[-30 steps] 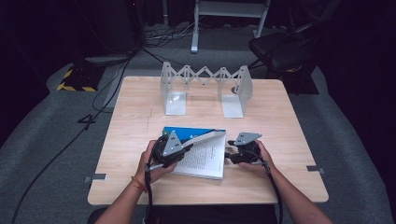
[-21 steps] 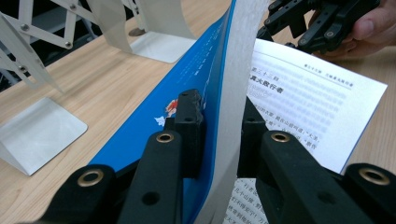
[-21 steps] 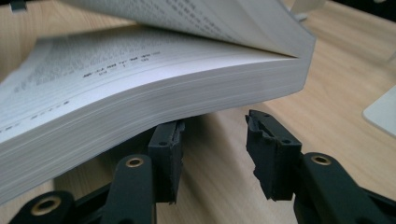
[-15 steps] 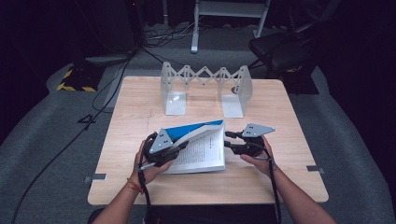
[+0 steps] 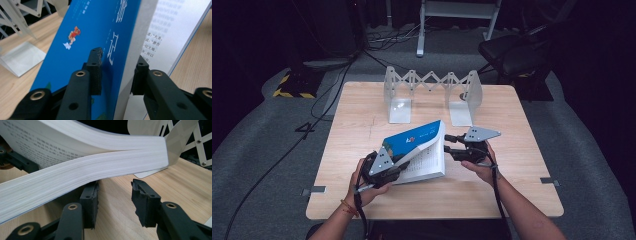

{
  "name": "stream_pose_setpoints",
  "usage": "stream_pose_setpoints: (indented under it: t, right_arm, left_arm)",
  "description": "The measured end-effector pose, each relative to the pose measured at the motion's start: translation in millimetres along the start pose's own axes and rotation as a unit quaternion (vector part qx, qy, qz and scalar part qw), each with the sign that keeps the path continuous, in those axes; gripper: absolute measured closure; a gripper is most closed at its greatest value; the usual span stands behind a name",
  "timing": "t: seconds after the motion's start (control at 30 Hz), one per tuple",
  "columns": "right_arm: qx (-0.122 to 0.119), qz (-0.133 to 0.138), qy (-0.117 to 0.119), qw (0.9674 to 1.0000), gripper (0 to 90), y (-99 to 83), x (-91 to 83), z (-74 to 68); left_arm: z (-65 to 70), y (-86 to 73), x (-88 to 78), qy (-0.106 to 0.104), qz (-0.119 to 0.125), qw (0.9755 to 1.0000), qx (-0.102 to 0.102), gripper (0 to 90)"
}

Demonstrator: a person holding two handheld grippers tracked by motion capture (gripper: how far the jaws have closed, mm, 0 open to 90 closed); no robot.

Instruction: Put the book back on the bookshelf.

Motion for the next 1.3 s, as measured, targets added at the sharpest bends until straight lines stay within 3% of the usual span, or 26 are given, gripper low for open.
stream_pose_setpoints:
  t: [0.13, 0.27, 0.43, 0.47, 0.6, 0.77, 0.97, 1.2, 1.3]
  right_arm:
    - [-0.007, 0.009, -0.004, 0.9999, 57.2, 8.3, 0.5, -1.8]
    - [-0.008, 0.016, -0.017, 0.9997, 57.3, 13.1, -3.9, 1.1]
    - [0.009, 0.033, -0.036, 0.9987, 59.7, 15.0, -18.7, 14.8]
    - [0.013, 0.036, -0.04, 0.9985, 59.9, 15.3, -22.2, 17.5]
    - [0.006, 0.042, -0.067, 0.9968, 60.0, 15.7, -49.8, 32.8]
    - [-0.004, 0.039, -0.095, 0.9947, 61.7, 18.8, -75.8, 43.8]
    - [-0.018, 0.039, -0.113, 0.9927, 62.9, 23.4, -91.6, 47.7]
    - [-0.019, 0.05, -0.093, 0.9942, 61.8, 33.5, -85.5, 36.3]
    - [-0.035, 0.046, -0.08, 0.9951, 59.4, 38.7, -76.6, 23.0]
  left_arm:
    - [-4.8, 2.8, -3.4, -0.006, 0.021, 0.9997, -0.014, 73.7]
    - [-4.6, 8.9, 2.2, -0.03, 0.037, 0.9983, -0.032, 74.8]
    - [6.0, 22.1, 17.0, -0.05, 0.045, 0.9973, -0.03, 74.7]
    - [13.1, 29.0, 25.8, -0.059, 0.046, 0.9969, -0.025, 74.7]
    - [27.0, 41.4, 41.9, -0.088, 0.054, 0.9942, -0.028, 74.5]
    - [45.4, 54.3, 61.2, -0.11, 0.063, 0.9916, -0.025, 73.9]
    - [53.7, 59.0, 66.8, -0.121, 0.069, 0.99, -0.022, 73.0]
    - [46.2, 55.2, 57.1, -0.105, 0.067, 0.9921, -0.017, 72.1]
    - [40.9, 51.5, 49.9, -0.096, 0.062, 0.9933, -0.013, 71.5]
Point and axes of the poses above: each handheld gripper's, and its own axes: x roughly forward along the jaws, y roughly out of its top, z roughly to its right, the point moved 10 cm from there along x, roughly forward along the jaws, and after that the axes turned 13 degrees about -x, right-handed, at the moved point
